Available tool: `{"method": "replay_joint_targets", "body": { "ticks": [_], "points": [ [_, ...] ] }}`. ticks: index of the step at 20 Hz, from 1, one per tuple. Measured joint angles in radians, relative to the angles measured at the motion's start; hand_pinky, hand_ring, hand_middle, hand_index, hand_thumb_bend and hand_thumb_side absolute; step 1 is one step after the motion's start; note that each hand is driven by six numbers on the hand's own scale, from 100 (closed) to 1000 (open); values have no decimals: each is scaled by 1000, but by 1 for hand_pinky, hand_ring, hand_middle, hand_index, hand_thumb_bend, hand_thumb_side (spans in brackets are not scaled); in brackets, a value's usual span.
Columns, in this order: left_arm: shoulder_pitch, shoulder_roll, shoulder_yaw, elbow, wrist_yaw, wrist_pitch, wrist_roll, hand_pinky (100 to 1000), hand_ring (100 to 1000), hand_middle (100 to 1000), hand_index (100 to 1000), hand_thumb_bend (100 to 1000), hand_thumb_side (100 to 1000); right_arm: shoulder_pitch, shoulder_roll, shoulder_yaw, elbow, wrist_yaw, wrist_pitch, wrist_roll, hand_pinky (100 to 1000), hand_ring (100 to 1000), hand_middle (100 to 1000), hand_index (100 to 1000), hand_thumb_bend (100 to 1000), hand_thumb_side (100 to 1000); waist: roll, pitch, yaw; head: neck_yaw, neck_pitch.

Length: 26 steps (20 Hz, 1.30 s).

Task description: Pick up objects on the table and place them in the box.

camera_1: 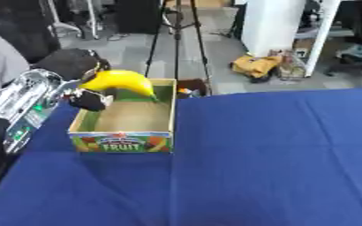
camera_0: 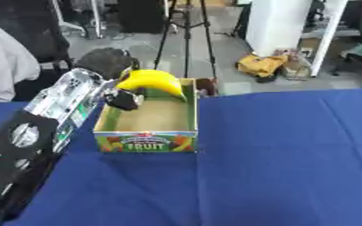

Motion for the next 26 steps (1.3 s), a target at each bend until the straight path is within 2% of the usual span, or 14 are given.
{"method": "replay_joint_targets", "body": {
  "ticks": [8,17,23,26],
  "points": [
    [-19,-56,49,121,-80,7,81,194,533,535,749,134,494,-5,1,0,0,-1,-8,8,792,854,592,858,100,951,-5,18,-12,12,-9],
    [-28,-90,70,189,-119,-2,116,209,548,550,757,134,509,-10,2,6,0,-1,-11,13,792,854,589,856,100,948,-7,31,-18,21,-18],
    [-28,-104,83,231,-140,1,107,306,597,608,805,138,532,-11,3,6,0,-1,-12,14,792,854,588,856,100,949,-8,33,-23,22,-21],
    [-28,-111,91,248,-146,1,91,325,608,622,822,150,552,-12,4,6,0,-1,-12,14,792,853,586,856,100,950,-9,33,-23,23,-21]
  ]
}}
